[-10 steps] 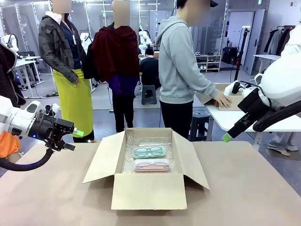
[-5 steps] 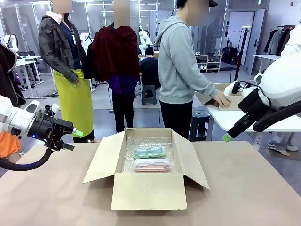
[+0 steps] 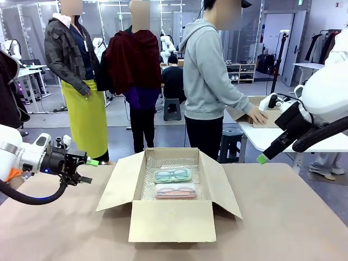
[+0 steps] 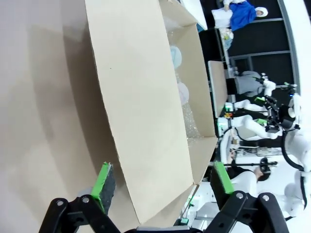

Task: Pack the glasses set securely to prepare it for shipping.
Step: Position the Package Box on the left side of the table.

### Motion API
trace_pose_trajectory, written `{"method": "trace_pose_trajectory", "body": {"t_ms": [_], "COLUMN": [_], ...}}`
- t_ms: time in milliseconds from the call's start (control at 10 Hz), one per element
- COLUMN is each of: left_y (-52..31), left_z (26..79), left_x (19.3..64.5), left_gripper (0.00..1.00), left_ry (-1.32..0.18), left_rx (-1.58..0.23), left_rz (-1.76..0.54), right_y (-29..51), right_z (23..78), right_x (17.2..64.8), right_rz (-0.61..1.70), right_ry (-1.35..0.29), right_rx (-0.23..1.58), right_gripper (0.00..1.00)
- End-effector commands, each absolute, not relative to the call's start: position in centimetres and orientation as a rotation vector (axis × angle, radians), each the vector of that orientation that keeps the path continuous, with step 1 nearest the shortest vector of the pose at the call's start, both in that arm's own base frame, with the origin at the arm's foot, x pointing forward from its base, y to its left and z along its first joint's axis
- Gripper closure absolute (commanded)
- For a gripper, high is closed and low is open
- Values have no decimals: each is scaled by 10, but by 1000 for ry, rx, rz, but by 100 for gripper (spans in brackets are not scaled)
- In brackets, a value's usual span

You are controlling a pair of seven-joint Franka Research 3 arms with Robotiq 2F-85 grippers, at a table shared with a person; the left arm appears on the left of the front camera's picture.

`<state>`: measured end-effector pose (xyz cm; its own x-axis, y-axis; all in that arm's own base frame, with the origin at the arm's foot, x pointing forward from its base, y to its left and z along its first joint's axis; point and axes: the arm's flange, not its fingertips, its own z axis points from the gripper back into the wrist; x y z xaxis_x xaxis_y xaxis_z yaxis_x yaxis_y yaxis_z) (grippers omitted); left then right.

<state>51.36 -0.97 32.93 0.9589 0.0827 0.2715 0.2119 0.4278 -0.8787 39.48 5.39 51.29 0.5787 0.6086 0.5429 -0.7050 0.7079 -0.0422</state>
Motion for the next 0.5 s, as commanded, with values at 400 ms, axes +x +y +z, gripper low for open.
{"method": "trace_pose_trajectory", "body": {"t_ms": [400], "left_y": [-24], "left_z": [282], "left_x": [540], "left_gripper": [0], "left_ry": [-283], "left_rx": [-1208], "left_rz": [-57], "right_y": [55], "right_z": [515], "right_x": [395], "right_rz": [766], "right_ry": [-547], "right_rx": [185], "right_gripper": [0]}}
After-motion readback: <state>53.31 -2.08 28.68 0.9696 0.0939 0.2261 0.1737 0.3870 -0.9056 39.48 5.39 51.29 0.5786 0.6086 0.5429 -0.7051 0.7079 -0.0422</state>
